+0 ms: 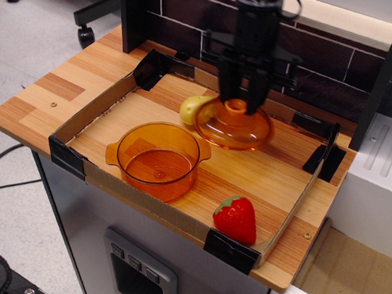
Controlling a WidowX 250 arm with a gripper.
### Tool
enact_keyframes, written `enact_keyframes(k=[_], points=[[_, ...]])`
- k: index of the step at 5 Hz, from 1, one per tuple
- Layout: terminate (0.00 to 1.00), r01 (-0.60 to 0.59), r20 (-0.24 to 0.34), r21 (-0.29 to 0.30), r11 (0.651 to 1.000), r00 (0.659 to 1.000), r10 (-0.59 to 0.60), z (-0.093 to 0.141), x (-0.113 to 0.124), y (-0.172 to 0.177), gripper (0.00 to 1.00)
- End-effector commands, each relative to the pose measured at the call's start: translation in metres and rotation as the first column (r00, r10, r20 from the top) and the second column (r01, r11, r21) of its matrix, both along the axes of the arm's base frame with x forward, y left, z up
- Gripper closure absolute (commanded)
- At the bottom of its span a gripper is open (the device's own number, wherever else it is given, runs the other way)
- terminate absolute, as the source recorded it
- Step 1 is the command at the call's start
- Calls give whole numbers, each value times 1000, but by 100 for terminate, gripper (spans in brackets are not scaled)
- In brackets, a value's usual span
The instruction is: Take lid off pot
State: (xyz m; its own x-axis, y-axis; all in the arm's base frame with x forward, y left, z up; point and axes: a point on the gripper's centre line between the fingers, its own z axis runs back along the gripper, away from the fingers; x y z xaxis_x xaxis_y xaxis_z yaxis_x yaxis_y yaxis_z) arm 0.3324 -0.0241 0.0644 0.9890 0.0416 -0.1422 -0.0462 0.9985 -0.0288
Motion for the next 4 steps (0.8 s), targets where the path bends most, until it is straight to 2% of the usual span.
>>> enact_keyframes(k=[1, 3, 4], points=[[0, -5, 68, 2, 1000, 998, 4, -4, 19, -30, 100], [0, -12, 73, 0, 1000, 997, 12, -23, 20, -44, 100], [0, -1, 105, -3, 1000, 995, 1, -21, 21, -35, 0]])
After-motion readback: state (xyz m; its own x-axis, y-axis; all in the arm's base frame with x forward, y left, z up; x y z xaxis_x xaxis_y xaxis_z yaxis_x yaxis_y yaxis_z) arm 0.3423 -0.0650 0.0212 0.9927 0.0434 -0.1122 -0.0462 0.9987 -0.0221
